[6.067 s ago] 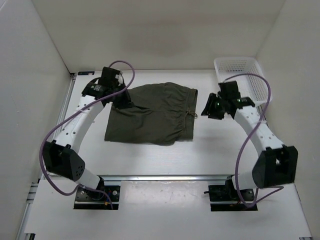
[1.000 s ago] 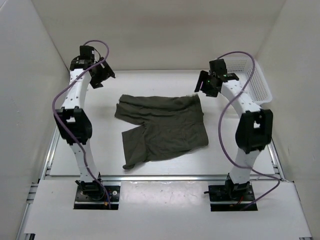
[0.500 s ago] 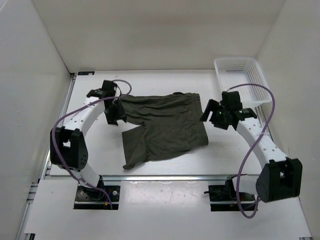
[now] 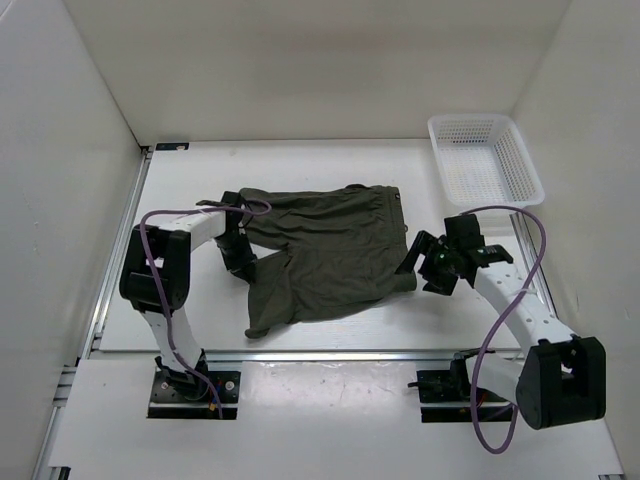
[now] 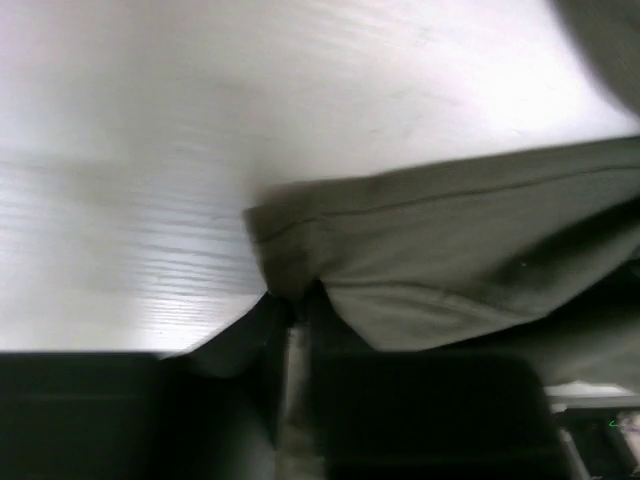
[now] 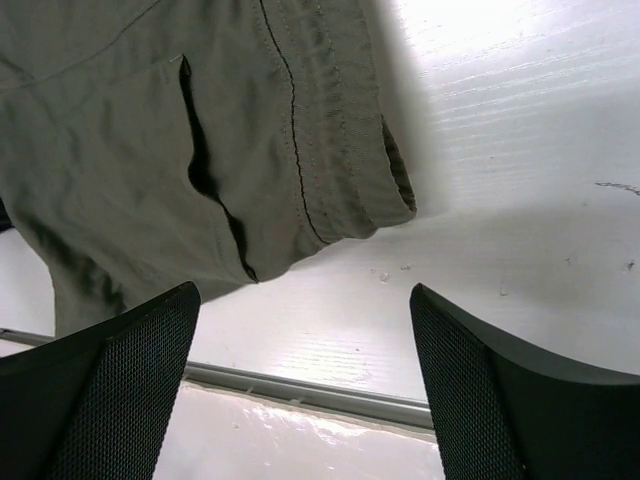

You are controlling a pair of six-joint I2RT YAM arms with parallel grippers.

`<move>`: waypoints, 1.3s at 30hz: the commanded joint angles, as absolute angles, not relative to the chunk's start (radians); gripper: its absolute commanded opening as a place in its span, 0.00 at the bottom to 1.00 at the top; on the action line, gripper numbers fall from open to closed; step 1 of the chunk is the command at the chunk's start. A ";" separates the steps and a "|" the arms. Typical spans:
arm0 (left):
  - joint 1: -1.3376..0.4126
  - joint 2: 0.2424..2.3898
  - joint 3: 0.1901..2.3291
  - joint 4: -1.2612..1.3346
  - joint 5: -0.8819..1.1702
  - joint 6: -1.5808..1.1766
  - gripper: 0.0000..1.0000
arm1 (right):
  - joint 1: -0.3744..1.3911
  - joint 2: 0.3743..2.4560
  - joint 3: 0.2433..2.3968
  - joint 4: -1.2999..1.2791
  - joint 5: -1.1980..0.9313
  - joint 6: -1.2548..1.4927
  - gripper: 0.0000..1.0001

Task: Fold and stack the shorts
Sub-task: Flatten the shorts out

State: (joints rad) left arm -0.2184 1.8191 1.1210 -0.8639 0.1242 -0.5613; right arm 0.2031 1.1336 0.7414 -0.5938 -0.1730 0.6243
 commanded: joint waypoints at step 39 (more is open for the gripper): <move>-0.087 1.359 0.917 -0.907 0.117 -0.701 0.76 | 0.153 1.330 0.621 -0.444 -0.226 0.717 0.00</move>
